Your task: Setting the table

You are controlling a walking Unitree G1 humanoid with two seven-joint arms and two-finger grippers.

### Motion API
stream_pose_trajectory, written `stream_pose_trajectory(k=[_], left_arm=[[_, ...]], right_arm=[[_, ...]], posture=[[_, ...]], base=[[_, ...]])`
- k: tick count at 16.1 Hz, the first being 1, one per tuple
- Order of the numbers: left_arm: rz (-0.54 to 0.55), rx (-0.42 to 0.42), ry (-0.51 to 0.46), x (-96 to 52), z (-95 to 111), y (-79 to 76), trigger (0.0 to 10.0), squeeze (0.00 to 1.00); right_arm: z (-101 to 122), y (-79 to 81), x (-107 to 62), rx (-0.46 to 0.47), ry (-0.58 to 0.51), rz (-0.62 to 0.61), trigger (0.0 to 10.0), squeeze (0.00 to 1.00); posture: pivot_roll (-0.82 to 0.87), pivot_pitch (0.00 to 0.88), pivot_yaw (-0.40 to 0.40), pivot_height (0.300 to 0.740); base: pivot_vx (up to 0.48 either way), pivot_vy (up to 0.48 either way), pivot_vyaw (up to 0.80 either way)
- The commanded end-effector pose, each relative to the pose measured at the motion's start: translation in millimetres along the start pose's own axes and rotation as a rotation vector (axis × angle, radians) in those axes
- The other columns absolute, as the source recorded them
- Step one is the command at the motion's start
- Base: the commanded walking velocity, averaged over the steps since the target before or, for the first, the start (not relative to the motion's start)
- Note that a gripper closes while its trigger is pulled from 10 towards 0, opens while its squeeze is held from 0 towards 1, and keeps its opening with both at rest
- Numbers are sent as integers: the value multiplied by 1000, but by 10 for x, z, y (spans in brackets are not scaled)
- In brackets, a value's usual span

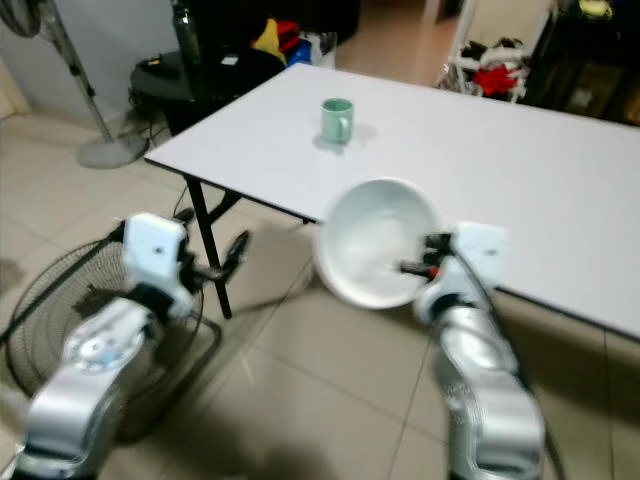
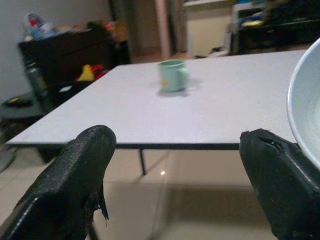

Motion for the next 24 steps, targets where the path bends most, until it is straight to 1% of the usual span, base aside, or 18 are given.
stream_pose_trajectory(k=[1, 7, 10, 17, 24], left_arm=[[-12, -3, -11, 7, 39, -35, 10000, 0], [-11, -4, -9, 20, 30, -39, 10000, 0], [-9, -2, -10, 32, 33, -36, 10000, 0], [-3, 0, -12, 40, 33, -18, 10000, 0], [-6, 1, -10, 34, 35, -25, 10000, 0]], right_arm=[[74, -31, -5, -3, -26, -4, 10000, 0], [99, -10, 31, 3, -24, 5, 10000, 0], [103, 0, 51, 15, -22, 10, 10000, 0], [121, 32, 88, 17, -26, 22, 10000, 0], [105, 42, 91, 26, -18, 24, 10000, 0]], posture=[[76, 0, 30, 740], [74, 0, 30, 740], [76, 0, 30, 740], [84, 0, 25, 740], [86, 0, 25, 740]], base=[[319, 0, 0], [319, 0, 0], [321, 0, -710], [319, 0, 0], [318, 0, 0]])
Point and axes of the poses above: a point about 5 cm out from each wrist's last joint towards the gripper, its own x axis pointing out of the wrist towards the gripper, its own z axis along the axis of the wrist's last joint, y = z × x, the point moved 6 cm from there along x, pointing out of the wrist towards the gripper, and after that the axes turned 8 degrees about x, right-handed, at the moved point
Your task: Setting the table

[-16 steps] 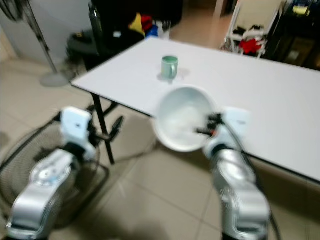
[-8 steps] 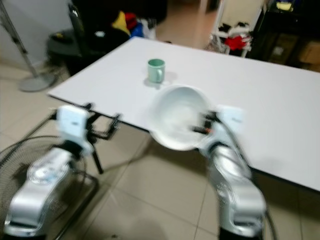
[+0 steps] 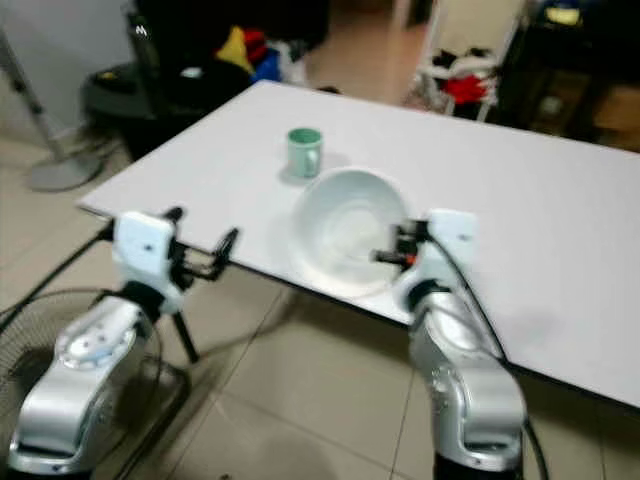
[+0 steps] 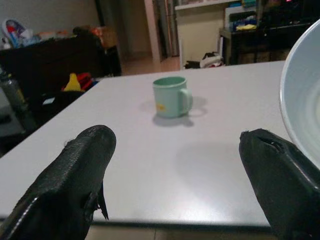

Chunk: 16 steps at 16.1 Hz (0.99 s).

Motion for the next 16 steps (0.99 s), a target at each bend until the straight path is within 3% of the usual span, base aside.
stream_pose_trajectory(k=[1, 4, 7, 16], left_arm=[[-18, 0, -11, 15, 40, -64, 10000, 0], [-20, 1, -11, 22, 45, -67, 10000, 0], [-24, 1, -11, 22, 47, -72, 10000, 0], [-14, 1, -14, 29, 50, -59, 10000, 0]], right_arm=[[114, -86, -14, -6, -38, -30, 10000, 0], [96, -91, -10, -1, -26, -32, 10000, 0], [69, -85, -6, 4, -13, -31, 10000, 0], [64, -65, 29, 3, -1, -11, 10000, 0]], posture=[[85, 0, 25, 740], [86, 0, 26, 740], [85, 0, 29, 740], [89, 0, 17, 740]], base=[[319, 0, 0], [319, 0, 0], [317, 0, -800], [319, 0, 0]])
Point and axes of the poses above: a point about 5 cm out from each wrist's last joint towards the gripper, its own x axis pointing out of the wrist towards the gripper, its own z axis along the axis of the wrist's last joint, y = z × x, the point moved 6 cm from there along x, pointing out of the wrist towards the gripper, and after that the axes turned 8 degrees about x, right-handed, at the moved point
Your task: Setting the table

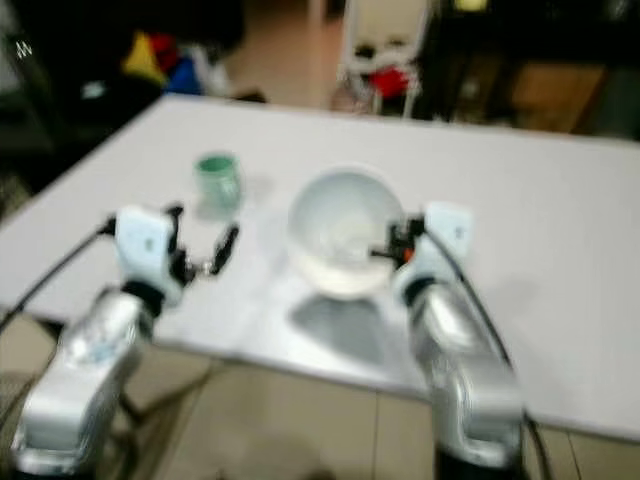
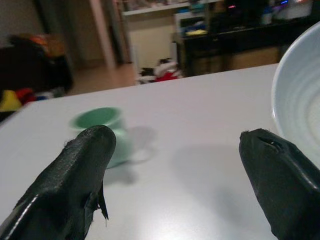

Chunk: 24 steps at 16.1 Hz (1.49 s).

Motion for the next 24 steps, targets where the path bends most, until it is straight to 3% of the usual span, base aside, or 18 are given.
stream_pose_trajectory(k=[1, 18, 24], left_arm=[[21, 21, 1, -20, 8, 69, 10000, 0], [11, 36, 12, -72, -35, 61, 10000, 0], [-54, 70, 48, -112, -97, -3, 10000, 0]], right_arm=[[78, 90, 6, 12, -23, 39, 10000, 0], [-71, 137, 29, 9, 47, 77, 10000, 0], [-6, 113, 356, 87, 120, 79, 10000, 0]], posture=[[89, 0, 17, 740], [107, 0, 7, 740], [136, 0, 2, 740]], base=[[319, 0, 0], [318, 0, 0], [98, 0, 0]])
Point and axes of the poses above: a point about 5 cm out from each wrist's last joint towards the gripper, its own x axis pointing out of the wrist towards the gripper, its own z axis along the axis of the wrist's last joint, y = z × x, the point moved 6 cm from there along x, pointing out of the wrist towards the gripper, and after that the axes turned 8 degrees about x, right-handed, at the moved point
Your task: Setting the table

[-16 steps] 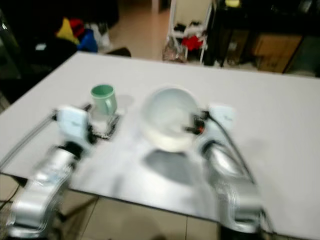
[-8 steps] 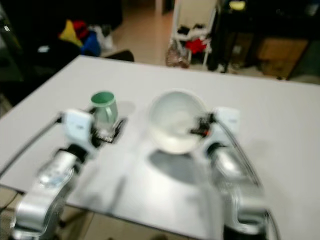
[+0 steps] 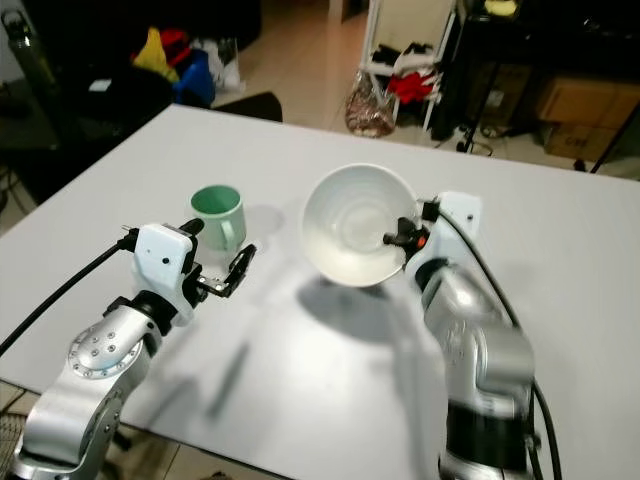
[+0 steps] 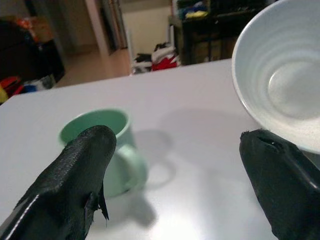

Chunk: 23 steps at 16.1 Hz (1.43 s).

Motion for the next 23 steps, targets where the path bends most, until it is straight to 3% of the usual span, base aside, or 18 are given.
stream_pose_trajectory(k=[1, 4, 6, 10, 13, 16, 20, 23], left_arm=[[6, 15, -6, -16, 31, 37, 10000, 0], [-20, 50, -24, 8, 94, 93, 10000, 0], [-72, 65, -22, -3, 99, 65, 10000, 0], [-151, 79, -15, -32, 94, -3, 10000, 0], [-180, 77, -14, -76, 98, -57, 10000, 0], [-234, 65, 6, -130, 68, -147, 10000, 0], [-305, 56, 19, -172, 48, -294, 10000, 0], [-371, 50, 29, -207, 42, -413, 10000, 0]], right_arm=[[-4, 139, 54, 30, 23, 55, 10000, 0], [53, 60, 461, 42, 88, 21, 10000, 0], [21, -44, 631, 16, 146, -53, 10000, 0], [72, 135, 884, 111, 195, -15, 10000, 0], [79, 320, 934, 160, 233, 46, 10000, 0], [15, 388, 946, 190, 277, 62, 10000, 0], [-55, 379, 939, 231, 313, 37, 10000, 0], [-77, 286, 935, 266, 318, -13, 10000, 0]], posture=[[139, 0, 3, 740], [154, 0, 10, 740], [171, 0, 17, 740], [183, 0, 27, 740], [199, 0, 19, 740], [212, 0, 7, 740], [212, 0, 5, 740], [210, 0, 4, 740]], base=[[0, 0, 0], [0, 0, 0], [0, 0, 0], [0, 0, 0], [0, 0, 0], [0, 0, 0], [0, 0, 0], [0, 0, 0]])
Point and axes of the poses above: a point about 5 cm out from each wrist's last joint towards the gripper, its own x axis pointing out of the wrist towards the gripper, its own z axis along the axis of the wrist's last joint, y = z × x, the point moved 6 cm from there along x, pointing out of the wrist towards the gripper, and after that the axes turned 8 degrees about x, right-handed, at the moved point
